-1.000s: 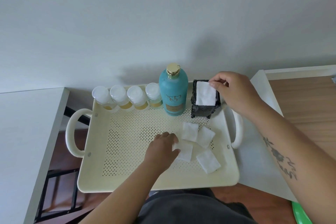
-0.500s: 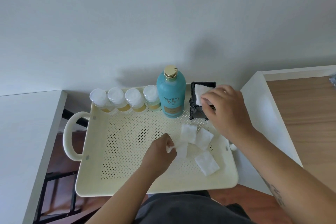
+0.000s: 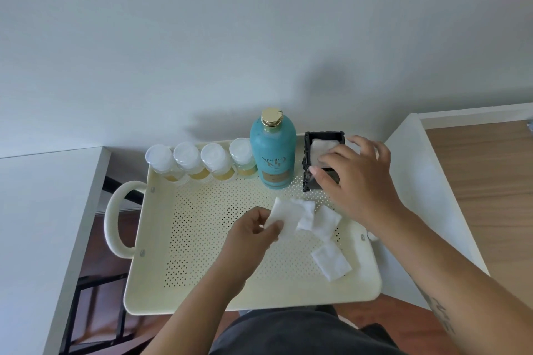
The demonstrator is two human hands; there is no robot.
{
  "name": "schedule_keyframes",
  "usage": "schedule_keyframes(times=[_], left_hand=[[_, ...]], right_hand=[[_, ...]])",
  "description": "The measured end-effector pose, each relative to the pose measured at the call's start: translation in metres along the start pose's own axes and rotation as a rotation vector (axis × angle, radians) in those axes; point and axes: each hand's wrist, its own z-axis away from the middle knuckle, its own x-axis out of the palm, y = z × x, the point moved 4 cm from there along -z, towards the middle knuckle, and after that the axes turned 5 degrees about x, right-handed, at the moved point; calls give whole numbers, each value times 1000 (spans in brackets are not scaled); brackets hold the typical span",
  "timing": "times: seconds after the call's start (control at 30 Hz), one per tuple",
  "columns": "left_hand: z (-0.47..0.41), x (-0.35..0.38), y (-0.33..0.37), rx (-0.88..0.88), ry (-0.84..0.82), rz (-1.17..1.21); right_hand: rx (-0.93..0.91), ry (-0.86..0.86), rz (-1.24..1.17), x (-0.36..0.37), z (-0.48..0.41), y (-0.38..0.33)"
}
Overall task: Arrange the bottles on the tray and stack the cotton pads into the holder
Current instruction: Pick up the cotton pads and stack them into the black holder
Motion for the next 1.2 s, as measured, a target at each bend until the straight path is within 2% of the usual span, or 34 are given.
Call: schedule_keyframes(times=[0.07,0.13,0.23,0.37,0.47,0.6,0.67,0.83,0.93,1.03,1.1,1.2], left_hand=[[0,3,10,32,-18,68],[-1,7,17,46,-26,146],[-2,13,26,49,-65,261],[-5,20,31,56,-119,308],[-10,22,28,55,-103,250],[-25,20,15,40,-10,-100],[-31,19,8,75,25,-301],[-40,28,-6,344,-60,-879],[-45,32,-9,408,-62,-998],[-48,37,-13,442,-70,-1065],[-50,40,-18,438,-95,-1093],[-50,42,-26,432,-115,-1101]], right_hand=[[4,122,-95,-10,11,-3],[22,148,-227,-16,22,-8],[43,40,-453,-13,36,-16],[229,-160,-742,-2,45,-17],[284,-131,-794,-6,39,-11],[297,-24,-745,-22,11,7],[316,-34,-698,-23,-7,16],[339,-113,-599,-14,-32,21],[308,-71,-509,-13,-33,17],[257,100,-374,-18,-27,13],[176,226,-297,-23,-20,8],[-6,224,-188,-18,-11,-1]])
